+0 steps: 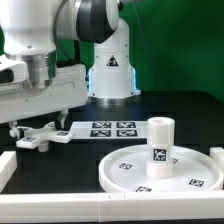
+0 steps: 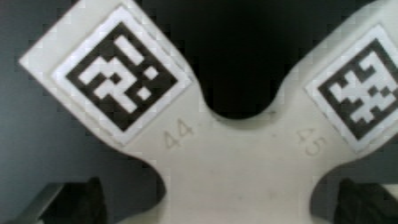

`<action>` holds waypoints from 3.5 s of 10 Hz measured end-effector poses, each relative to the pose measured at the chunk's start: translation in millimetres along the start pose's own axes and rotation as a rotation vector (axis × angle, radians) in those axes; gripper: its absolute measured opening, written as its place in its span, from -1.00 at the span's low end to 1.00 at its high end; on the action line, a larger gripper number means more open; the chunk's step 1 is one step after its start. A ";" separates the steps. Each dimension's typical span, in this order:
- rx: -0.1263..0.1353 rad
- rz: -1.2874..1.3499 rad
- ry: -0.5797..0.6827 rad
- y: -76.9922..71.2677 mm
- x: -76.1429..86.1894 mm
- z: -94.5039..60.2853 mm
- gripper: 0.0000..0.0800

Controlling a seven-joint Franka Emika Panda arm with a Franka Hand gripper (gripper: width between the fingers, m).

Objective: Assemble round table

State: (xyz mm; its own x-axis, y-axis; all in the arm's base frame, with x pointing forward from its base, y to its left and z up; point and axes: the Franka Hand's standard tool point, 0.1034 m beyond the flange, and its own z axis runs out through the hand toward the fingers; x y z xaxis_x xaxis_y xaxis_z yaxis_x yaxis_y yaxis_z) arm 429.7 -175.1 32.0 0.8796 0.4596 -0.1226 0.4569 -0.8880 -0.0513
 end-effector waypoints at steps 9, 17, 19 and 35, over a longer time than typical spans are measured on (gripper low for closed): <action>0.010 -0.006 -0.015 -1.8 -3.8 8.9 0.62; 0.018 -0.006 -0.010 -10.1 11.7 -11.4 0.12; 0.012 0.013 0.013 -33.0 47.3 -48.8 0.12; 0.028 -0.017 0.008 -108.1 179.4 -114.6 0.12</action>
Offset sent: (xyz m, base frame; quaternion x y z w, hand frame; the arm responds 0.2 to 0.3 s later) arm 0.0017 0.0000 -0.0066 -0.0047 0.0122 -0.0048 0.9999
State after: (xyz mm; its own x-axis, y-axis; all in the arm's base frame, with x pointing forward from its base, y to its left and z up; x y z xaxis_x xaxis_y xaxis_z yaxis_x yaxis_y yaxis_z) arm 553.3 4.6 129.2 0.8726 0.4750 -0.1136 0.4684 -0.8798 -0.0812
